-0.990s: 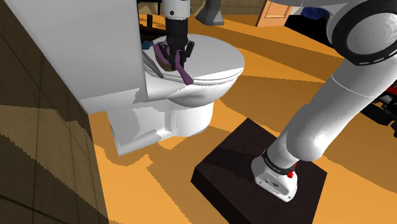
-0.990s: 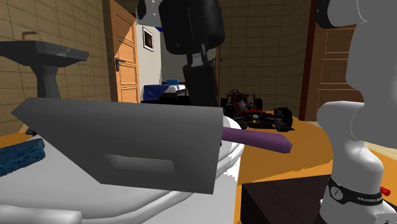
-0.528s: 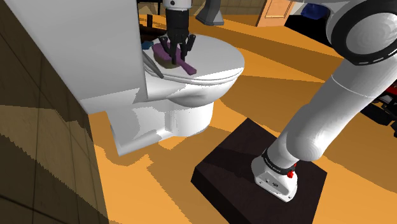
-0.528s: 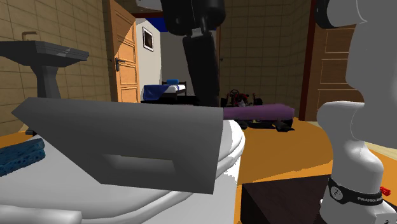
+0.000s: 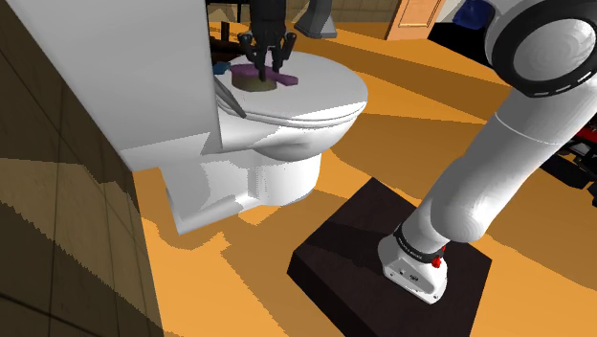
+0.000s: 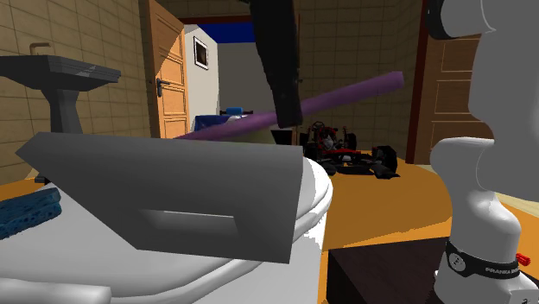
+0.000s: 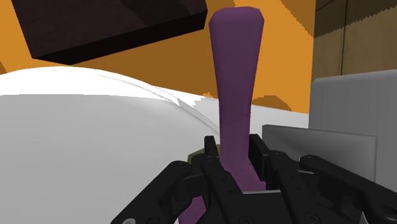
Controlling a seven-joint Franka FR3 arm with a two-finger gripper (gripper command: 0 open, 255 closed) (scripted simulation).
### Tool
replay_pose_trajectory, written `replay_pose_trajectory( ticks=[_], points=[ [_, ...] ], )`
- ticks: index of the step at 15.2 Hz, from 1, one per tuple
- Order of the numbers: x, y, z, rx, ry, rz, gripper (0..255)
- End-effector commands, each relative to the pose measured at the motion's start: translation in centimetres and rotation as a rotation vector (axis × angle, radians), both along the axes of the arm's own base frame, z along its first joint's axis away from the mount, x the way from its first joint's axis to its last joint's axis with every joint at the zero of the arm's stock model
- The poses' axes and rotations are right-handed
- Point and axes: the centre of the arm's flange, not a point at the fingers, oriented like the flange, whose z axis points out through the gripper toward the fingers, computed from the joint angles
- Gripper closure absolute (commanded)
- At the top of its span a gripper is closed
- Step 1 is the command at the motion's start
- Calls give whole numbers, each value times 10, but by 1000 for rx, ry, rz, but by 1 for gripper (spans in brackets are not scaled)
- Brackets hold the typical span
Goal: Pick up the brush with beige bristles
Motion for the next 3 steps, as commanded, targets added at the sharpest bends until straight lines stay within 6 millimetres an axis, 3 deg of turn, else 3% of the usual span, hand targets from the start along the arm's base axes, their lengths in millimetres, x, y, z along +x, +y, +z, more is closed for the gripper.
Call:
replay_pose_trajectory(
  ticks=[1,3],
  points=[
    [0,0,11,0,-1,0,255],
    [0,0,11,0,-1,0,255]
  ],
)
